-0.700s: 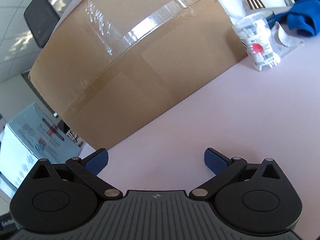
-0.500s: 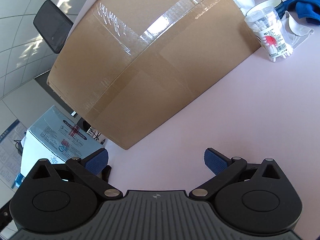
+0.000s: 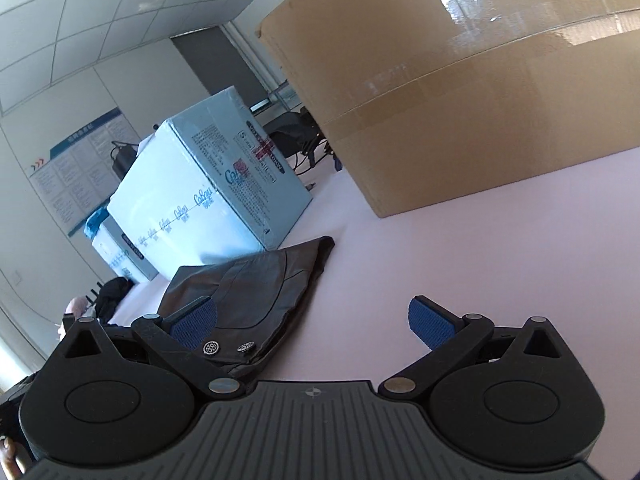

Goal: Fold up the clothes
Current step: 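Move both grippers over the brown jacket and grasp its hem edges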

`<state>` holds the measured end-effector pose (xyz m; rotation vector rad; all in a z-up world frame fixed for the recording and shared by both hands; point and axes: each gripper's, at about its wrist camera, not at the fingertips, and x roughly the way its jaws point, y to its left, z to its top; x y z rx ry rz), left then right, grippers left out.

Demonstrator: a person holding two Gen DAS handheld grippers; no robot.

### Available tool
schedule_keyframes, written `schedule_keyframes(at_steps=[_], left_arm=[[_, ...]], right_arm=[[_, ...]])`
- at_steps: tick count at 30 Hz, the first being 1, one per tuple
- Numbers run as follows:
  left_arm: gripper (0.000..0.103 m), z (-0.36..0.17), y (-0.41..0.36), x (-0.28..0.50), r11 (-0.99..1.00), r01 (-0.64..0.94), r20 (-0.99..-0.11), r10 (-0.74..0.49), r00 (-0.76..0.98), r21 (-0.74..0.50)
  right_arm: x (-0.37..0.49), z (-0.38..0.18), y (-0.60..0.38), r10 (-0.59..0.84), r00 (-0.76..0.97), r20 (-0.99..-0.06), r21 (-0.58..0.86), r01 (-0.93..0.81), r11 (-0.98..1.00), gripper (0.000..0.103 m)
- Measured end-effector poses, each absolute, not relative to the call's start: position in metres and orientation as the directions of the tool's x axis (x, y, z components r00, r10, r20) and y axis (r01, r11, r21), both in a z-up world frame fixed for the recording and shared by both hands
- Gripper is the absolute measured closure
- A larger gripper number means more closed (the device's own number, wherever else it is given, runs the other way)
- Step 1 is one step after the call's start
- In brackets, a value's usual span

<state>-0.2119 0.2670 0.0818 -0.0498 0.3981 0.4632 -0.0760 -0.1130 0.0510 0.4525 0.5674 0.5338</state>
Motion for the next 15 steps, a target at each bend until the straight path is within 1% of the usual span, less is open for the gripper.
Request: schedule_keyframes(at_steps=[3, 5, 6, 9, 13, 15], left_arm=[[0.000, 0.068, 0.297, -0.217, 0.900, -0.431, -0.478, 0.352, 0.805, -0.063], [0.000, 0.059, 0.312, -0.218, 0.902, -0.414, -0.517, 0.298, 0.803, -0.122], [0.000, 0.055, 0.311, -0.218, 0.900, -0.418, -0.525, 0.296, 0.798, -0.127], [0.000, 0.047, 0.303, -0.215, 0.901, -0.425, -0.539, 0.314, 0.781, -0.090], [0.000, 0.037, 0.300, -0.208, 0.921, -0.384, -0.573, 0.279, 0.771, -0.067], [0.000, 0.035, 0.298, -0.206, 0.922, -0.383, -0.578, 0.283, 0.766, -0.056]], right_arm=[[-0.071, 0.041, -0.087, 0.635, 0.627, -0.453, 0.539, -0.375, 0.754, 0.000], [-0.068, 0.034, -0.073, 0.651, 0.583, -0.486, 0.541, -0.384, 0.748, 0.000], [-0.069, 0.032, -0.068, 0.654, 0.579, -0.488, 0.540, -0.388, 0.747, 0.000], [-0.067, 0.024, -0.061, 0.669, 0.573, -0.474, 0.565, -0.385, 0.730, 0.000], [-0.059, 0.009, -0.059, 0.727, 0.500, -0.471, 0.659, -0.349, 0.666, 0.000], [-0.057, 0.002, -0.058, 0.744, 0.486, -0.458, 0.697, -0.323, 0.640, 0.000]])
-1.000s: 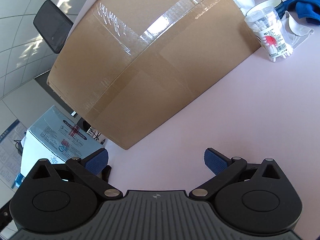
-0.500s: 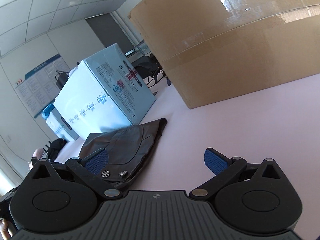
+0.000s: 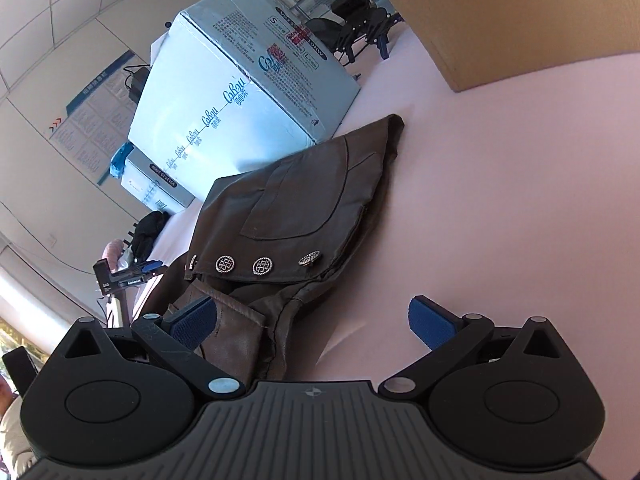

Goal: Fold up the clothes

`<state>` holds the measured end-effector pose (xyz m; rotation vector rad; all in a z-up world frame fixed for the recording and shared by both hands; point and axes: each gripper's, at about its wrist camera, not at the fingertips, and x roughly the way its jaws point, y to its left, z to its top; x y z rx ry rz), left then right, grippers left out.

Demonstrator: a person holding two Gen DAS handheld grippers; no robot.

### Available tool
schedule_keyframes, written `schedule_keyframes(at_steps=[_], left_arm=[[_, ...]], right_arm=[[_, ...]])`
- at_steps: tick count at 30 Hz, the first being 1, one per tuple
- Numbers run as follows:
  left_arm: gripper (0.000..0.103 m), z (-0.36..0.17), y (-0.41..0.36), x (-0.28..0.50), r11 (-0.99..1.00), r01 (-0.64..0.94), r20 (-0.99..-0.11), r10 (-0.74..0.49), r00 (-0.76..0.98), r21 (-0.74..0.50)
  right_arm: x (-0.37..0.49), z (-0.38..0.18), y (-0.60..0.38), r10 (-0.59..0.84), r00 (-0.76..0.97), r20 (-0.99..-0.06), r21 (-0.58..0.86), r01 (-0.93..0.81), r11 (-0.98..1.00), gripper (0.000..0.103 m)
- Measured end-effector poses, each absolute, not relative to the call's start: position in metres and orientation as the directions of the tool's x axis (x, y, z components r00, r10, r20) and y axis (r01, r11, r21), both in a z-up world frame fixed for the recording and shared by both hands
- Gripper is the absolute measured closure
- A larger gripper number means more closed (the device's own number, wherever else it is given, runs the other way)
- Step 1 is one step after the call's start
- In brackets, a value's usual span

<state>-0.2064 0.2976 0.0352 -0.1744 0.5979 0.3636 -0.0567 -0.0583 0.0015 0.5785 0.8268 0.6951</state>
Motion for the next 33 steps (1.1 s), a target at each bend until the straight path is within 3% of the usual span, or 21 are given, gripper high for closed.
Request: schedule_keyframes(at_steps=[11, 13, 15, 17, 19, 20, 21, 23, 25, 27, 33], left_arm=[[0.003, 0.036, 0.294, -0.206, 0.926, -0.374, -0.574, 0.279, 0.770, -0.051], [0.003, 0.035, 0.297, -0.207, 0.923, -0.378, -0.579, 0.272, 0.769, -0.068], [0.005, 0.034, 0.297, -0.208, 0.923, -0.377, -0.579, 0.266, 0.771, -0.077], [0.013, 0.034, 0.296, -0.209, 0.928, -0.366, -0.577, 0.263, 0.773, -0.067], [0.030, 0.035, 0.291, -0.211, 0.939, -0.341, -0.573, 0.257, 0.779, -0.042], [0.034, 0.035, 0.288, -0.212, 0.941, -0.339, -0.570, 0.264, 0.778, -0.027], [0.046, 0.036, 0.286, -0.212, 0.941, -0.337, -0.570, 0.270, 0.776, -0.014], [0.058, 0.038, 0.284, -0.213, 0.940, -0.341, -0.574, 0.276, 0.771, -0.006], [0.082, 0.040, 0.285, -0.215, 0.938, -0.346, -0.581, 0.269, 0.769, -0.024], [0.093, 0.043, 0.286, -0.218, 0.933, -0.359, -0.581, 0.277, 0.766, -0.028], [0.096, 0.049, 0.268, -0.224, 0.955, -0.294, -0.577, 0.227, 0.785, -0.024]], right_arm=[[-0.076, 0.006, -0.045, 0.821, 0.397, -0.410, 0.669, -0.482, 0.566, 0.002], [-0.078, 0.006, -0.040, 0.817, 0.394, -0.421, 0.651, -0.496, 0.575, 0.008], [-0.079, 0.004, -0.033, 0.815, 0.377, -0.441, 0.628, -0.519, 0.580, 0.024], [-0.078, 0.000, -0.026, 0.807, 0.363, -0.466, 0.607, -0.533, 0.590, 0.033], [-0.081, -0.001, -0.022, 0.802, 0.367, -0.471, 0.582, -0.554, 0.595, 0.036], [-0.082, 0.000, -0.019, 0.803, 0.361, -0.475, 0.571, -0.568, 0.593, 0.047], [-0.082, 0.000, -0.017, 0.805, 0.346, -0.481, 0.567, -0.578, 0.587, 0.059], [-0.084, -0.003, -0.012, 0.803, 0.333, -0.494, 0.561, -0.584, 0.587, 0.070], [-0.086, -0.004, -0.009, 0.797, 0.343, -0.497, 0.543, -0.593, 0.594, 0.081], [-0.087, -0.003, -0.009, 0.797, 0.352, -0.491, 0.535, -0.600, 0.595, 0.092], [-0.106, 0.028, -0.033, 0.792, 0.475, -0.382, 0.459, -0.647, 0.609, 0.098]])
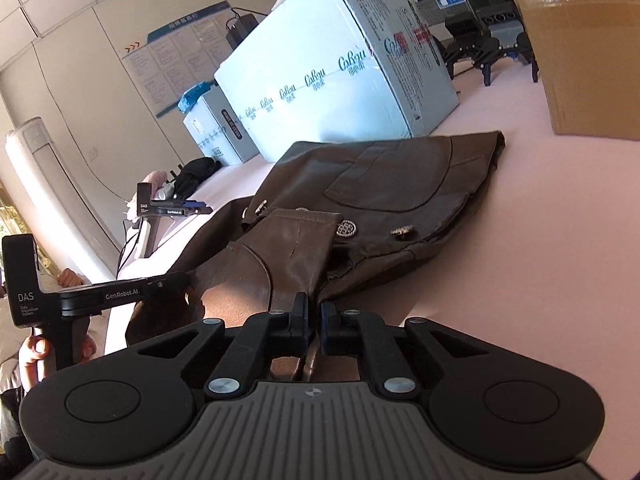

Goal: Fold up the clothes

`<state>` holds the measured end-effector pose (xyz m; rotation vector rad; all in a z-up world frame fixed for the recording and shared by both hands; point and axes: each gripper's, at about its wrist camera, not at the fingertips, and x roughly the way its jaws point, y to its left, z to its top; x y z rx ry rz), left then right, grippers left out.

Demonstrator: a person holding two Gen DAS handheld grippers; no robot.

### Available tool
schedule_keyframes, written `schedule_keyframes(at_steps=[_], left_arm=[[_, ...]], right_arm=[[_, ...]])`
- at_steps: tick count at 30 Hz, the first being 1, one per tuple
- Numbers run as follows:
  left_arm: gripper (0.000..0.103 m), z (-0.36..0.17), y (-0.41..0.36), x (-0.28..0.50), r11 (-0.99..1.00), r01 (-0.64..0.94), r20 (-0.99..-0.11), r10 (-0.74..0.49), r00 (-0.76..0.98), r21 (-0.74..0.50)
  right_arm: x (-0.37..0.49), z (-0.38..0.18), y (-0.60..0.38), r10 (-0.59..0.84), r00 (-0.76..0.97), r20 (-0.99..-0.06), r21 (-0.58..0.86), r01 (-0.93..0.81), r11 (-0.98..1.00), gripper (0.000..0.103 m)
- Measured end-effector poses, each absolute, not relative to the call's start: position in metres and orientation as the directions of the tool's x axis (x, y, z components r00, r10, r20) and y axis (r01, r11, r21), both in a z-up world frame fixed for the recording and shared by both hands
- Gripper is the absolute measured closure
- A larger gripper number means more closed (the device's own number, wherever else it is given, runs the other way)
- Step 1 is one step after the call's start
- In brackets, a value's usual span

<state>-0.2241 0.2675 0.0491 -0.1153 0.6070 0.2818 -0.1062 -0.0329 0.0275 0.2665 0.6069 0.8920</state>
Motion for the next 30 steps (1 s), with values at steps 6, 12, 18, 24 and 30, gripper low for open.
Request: schedule_keyframes(at_steps=[6, 12, 18, 24, 30], left_arm=[[0.097, 0.062, 0.209, -0.223, 0.994, -0.112, -0.573, 0.101, 0.813, 0.016], [0.097, 0.066, 0.137, -0.220, 0.989, 0.145, -0.580, -0.120, 0.806, -0.004], [0.097, 0.065, 0.074, -0.223, 0.943, 0.332, -0.583, -0.282, 0.762, -0.024], [0.097, 0.058, 0.024, -0.230, 0.902, 0.431, -0.595, -0.362, 0.718, -0.027], [0.095, 0.050, 0.002, -0.230, 0.877, 0.481, -0.607, -0.383, 0.696, -0.001]], right_arm=[[-0.115, 0.054, -0.086, 0.723, 0.593, -0.355, 0.422, -0.588, 0.690, 0.098], [-0.128, 0.062, -0.173, 0.600, 0.712, -0.365, 0.414, -0.453, 0.789, 0.098], [-0.148, 0.060, -0.247, 0.460, 0.806, -0.374, 0.405, -0.304, 0.862, 0.098], [-0.172, 0.055, -0.298, 0.332, 0.872, -0.361, 0.412, -0.170, 0.895, 0.098], [-0.179, 0.040, -0.303, 0.183, 0.880, -0.438, 0.306, -0.045, 0.951, 0.093]])
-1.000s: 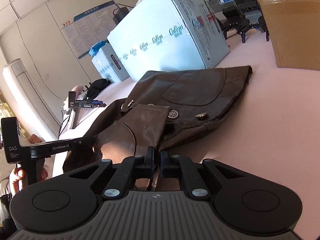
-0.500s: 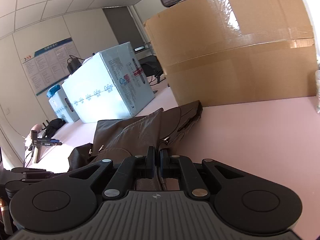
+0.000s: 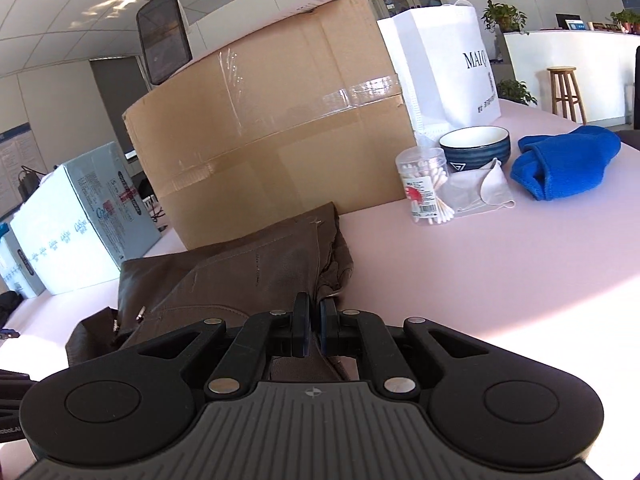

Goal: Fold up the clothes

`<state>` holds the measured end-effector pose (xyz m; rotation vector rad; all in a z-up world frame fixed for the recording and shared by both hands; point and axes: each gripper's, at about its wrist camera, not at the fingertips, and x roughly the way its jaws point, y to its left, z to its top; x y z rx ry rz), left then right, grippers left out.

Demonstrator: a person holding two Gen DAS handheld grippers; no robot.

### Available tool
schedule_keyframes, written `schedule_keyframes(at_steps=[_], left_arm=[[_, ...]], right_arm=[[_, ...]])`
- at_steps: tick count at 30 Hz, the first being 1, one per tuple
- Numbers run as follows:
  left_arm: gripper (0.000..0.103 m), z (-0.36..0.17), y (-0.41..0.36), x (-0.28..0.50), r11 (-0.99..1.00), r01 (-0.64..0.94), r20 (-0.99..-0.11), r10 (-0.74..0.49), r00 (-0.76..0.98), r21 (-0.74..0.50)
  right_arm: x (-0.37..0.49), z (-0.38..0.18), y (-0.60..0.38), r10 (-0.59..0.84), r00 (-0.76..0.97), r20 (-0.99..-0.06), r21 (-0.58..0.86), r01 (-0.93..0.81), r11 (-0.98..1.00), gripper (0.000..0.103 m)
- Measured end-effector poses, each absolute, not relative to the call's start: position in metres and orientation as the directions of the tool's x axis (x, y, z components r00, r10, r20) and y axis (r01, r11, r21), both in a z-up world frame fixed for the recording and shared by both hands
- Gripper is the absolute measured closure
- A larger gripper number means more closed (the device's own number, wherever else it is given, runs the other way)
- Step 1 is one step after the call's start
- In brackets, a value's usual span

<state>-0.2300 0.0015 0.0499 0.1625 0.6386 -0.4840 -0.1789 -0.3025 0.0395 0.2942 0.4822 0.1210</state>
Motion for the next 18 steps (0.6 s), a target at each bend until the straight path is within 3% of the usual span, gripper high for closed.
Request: schedule_keyframes(at_steps=[1, 2, 3, 4, 5, 11, 18], left_arm=[[0.088, 0.048, -0.002, -0.229, 0.873, 0.487, -0.606, -0.378, 0.699, 0.017], [0.080, 0.047, -0.004, -0.228, 0.868, 0.496, -0.602, -0.382, 0.701, 0.026], [0.048, 0.048, -0.004, -0.229, 0.863, 0.505, -0.595, -0.392, 0.702, 0.028], [0.009, 0.049, -0.001, -0.231, 0.860, 0.509, -0.576, -0.405, 0.710, 0.023], [0.005, 0.052, 0.004, -0.234, 0.864, 0.504, -0.544, -0.415, 0.729, 0.016], [0.004, 0.078, 0.034, -0.221, 0.908, 0.413, -0.433, -0.343, 0.834, 0.076], [0.000, 0.095, 0.066, -0.165, 0.963, 0.241, -0.398, -0.176, 0.900, 0.118]], right_arm=[[-0.180, 0.037, -0.300, 0.168, 0.877, -0.450, 0.290, -0.034, 0.956, 0.090], [-0.181, 0.038, -0.297, 0.168, 0.881, -0.442, 0.295, -0.034, 0.955, 0.070], [-0.182, 0.039, -0.296, 0.176, 0.888, -0.425, 0.310, -0.040, 0.950, 0.031], [-0.187, 0.042, -0.296, 0.187, 0.901, -0.392, 0.336, -0.049, 0.941, 0.015], [-0.192, 0.045, -0.296, 0.199, 0.912, -0.359, 0.358, -0.062, 0.932, 0.005], [-0.212, 0.073, -0.292, 0.278, 0.930, -0.241, 0.459, -0.144, 0.877, 0.002], [-0.234, 0.080, -0.264, 0.529, 0.821, -0.214, 0.635, -0.294, 0.714, 0.000]])
